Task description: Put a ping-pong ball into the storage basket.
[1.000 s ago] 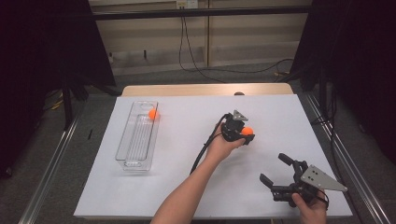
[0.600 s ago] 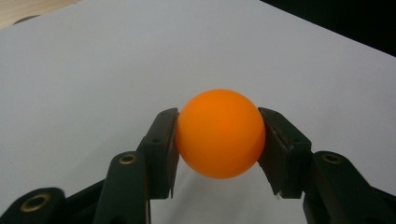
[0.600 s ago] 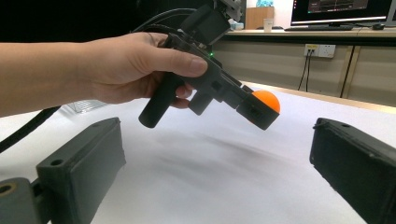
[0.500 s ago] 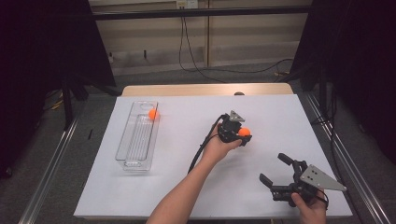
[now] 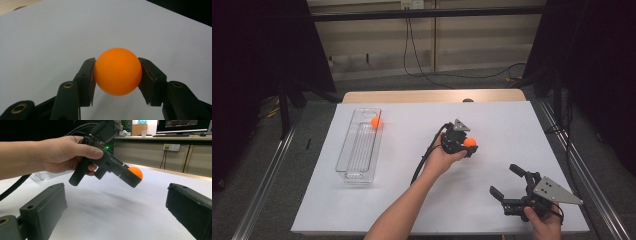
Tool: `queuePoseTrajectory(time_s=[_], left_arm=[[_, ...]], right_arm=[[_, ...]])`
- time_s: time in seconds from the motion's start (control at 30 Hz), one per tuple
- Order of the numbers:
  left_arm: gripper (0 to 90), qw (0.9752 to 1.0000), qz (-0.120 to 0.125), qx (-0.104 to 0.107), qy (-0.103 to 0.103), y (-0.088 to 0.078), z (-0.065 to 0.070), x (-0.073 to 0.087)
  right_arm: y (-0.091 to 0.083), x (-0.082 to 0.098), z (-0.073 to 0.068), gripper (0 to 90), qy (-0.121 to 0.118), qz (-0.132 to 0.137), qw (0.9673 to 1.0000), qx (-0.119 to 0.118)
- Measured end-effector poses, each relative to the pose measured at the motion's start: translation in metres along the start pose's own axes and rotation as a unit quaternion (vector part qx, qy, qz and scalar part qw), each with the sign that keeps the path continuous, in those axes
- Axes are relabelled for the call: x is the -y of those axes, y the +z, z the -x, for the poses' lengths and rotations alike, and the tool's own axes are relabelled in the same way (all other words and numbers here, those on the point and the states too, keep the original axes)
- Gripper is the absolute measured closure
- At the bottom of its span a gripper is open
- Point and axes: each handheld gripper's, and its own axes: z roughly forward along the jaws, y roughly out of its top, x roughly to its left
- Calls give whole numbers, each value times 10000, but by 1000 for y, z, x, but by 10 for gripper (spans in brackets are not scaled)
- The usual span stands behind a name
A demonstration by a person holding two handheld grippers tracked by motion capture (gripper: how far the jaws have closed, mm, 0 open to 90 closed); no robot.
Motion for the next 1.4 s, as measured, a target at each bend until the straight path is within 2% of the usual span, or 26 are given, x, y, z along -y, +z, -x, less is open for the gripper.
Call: queuePoseTrajectory(time_s=[0.33, 1.4], left_arm=[[510, 9999, 28, 29, -92, -8, -4, 5], [510, 9996, 78, -63, -272, -32, -15, 15]], right_arm=[[0, 0, 0, 23, 3, -8, 10000, -17], [0, 0, -1, 24, -16, 0, 10000, -14]])
